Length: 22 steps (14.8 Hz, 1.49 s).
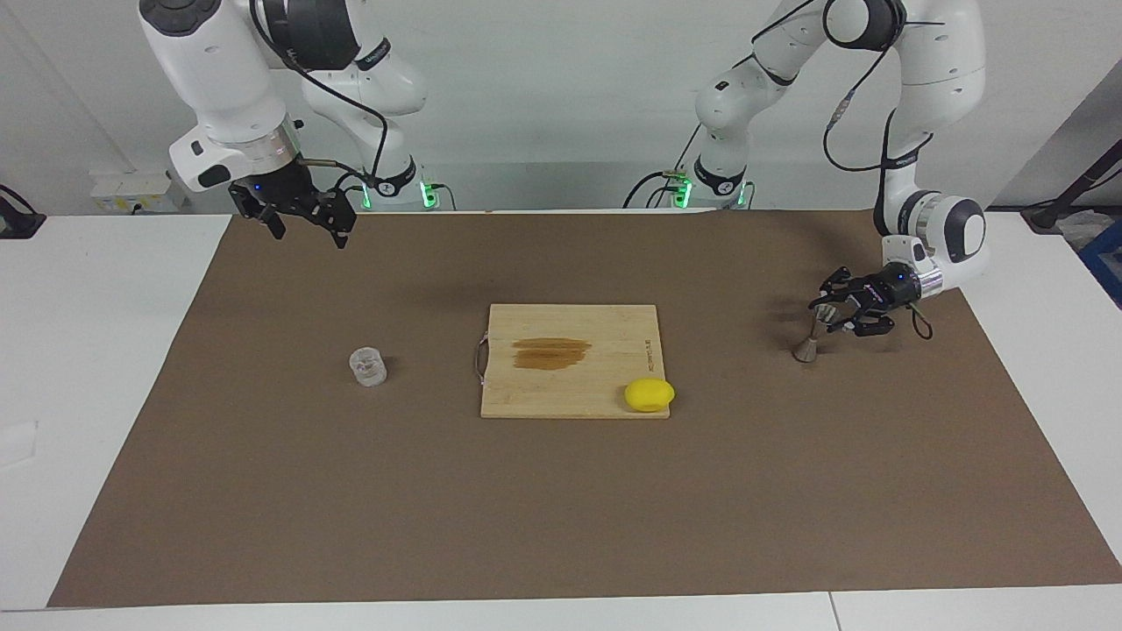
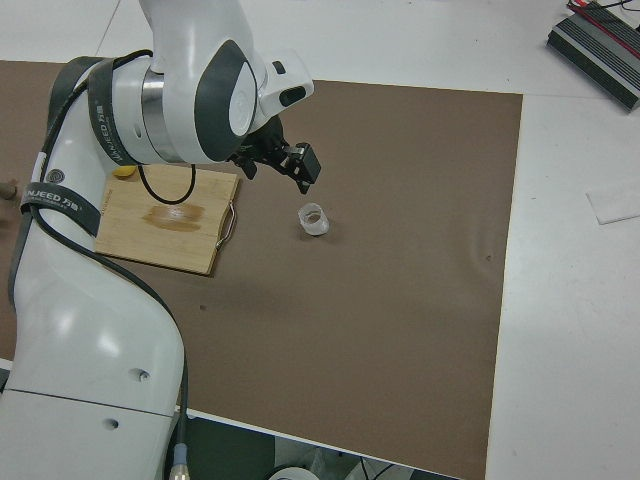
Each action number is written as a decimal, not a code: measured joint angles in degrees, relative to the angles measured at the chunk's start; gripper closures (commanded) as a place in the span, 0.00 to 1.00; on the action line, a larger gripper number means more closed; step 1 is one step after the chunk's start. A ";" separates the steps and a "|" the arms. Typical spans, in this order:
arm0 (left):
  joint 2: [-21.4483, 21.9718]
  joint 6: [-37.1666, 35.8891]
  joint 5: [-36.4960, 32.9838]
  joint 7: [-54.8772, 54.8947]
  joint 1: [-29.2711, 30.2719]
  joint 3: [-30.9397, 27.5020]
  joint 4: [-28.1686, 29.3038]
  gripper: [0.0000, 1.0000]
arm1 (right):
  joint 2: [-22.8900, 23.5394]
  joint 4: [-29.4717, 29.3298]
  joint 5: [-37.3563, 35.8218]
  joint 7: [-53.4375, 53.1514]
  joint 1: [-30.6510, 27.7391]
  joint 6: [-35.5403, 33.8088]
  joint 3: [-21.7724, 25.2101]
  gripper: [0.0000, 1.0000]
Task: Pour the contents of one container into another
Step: 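Carry the metal cup with the left gripper onto the cutting board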
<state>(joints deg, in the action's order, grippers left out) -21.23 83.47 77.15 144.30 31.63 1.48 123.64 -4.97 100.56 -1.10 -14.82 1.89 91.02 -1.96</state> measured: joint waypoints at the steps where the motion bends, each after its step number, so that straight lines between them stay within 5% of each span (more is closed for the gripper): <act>1: 0.00 -0.39 0.81 -0.04 -1.10 0.03 -0.47 0.70 | 0.00 0.01 0.00 0.00 0.00 0.01 0.00 0.01; 14: 3.83 -2.86 10.05 -5.72 -22.63 0.69 1.92 0.67 | -0.19 0.03 0.00 -0.15 -0.41 0.37 0.12 0.04; 22: 7.89 10.85 26.26 -5.82 -41.33 0.73 8.25 0.66 | 0.62 1.17 2.91 -17.62 -2.45 1.68 0.33 0.03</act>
<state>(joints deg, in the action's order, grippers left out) -13.34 94.32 103.42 138.48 -9.70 2.21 131.89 -4.35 101.73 1.81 -32.44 -0.56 92.70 -1.63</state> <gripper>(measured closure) 0.493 0.026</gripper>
